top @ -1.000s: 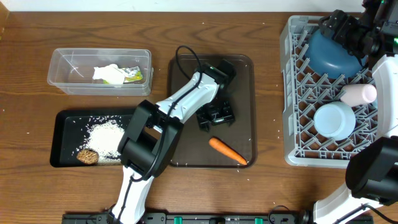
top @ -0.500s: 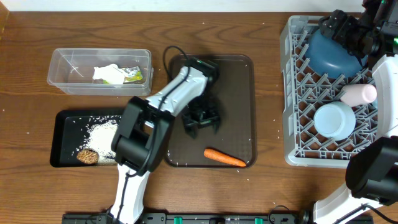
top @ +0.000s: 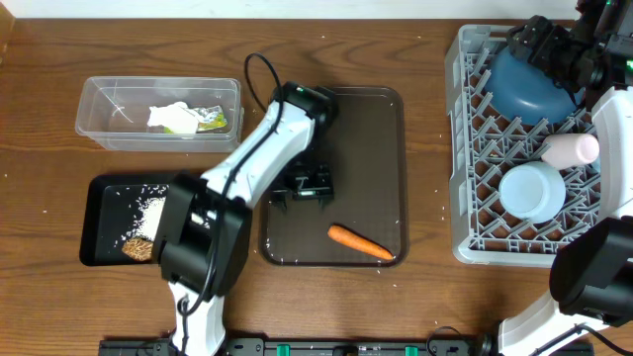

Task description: Sort waste into correct bins and load items into the dishwasher rack

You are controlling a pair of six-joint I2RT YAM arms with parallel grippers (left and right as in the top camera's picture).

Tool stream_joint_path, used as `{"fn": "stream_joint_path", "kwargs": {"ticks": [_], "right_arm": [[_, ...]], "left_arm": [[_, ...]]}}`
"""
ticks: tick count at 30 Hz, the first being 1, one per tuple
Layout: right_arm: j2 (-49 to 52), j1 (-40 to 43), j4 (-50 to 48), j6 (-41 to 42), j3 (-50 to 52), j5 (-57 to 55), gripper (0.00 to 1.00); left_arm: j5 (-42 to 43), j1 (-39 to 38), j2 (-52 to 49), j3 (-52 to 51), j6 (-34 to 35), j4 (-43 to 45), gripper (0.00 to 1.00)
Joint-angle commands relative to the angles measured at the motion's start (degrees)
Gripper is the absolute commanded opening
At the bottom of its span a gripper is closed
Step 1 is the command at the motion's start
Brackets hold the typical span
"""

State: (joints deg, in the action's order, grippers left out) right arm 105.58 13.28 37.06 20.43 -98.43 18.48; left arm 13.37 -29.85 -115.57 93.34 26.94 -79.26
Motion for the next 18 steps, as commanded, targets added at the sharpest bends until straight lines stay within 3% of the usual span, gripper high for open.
{"fn": "stream_joint_path", "kwargs": {"ticks": [1,4,7,10,18], "right_arm": [[-0.2,1.0,0.0,0.3,0.0,0.4,0.99],[-0.2,1.0,0.0,0.3,0.0,0.4,0.99],[-0.2,1.0,0.0,0.3,0.0,0.4,0.99],[-0.2,1.0,0.0,0.3,0.0,0.4,0.99],[-0.2,1.0,0.0,0.3,0.0,0.4,0.99]], "left_arm": [[1.4,-4.2,-0.1,-0.3,-1.3,-0.1,0.67],[3.4,-8.0,-0.1,-0.4,2.6,2.1,0.72],[3.4,-10.9,-0.1,-0.4,17.1,3.3,0.72],[3.4,-12.1,-0.1,-0.4,28.0,3.5,0.81],[8.1,-12.4,-0.1,-1.9,43.9,3.8,0.94]]}}
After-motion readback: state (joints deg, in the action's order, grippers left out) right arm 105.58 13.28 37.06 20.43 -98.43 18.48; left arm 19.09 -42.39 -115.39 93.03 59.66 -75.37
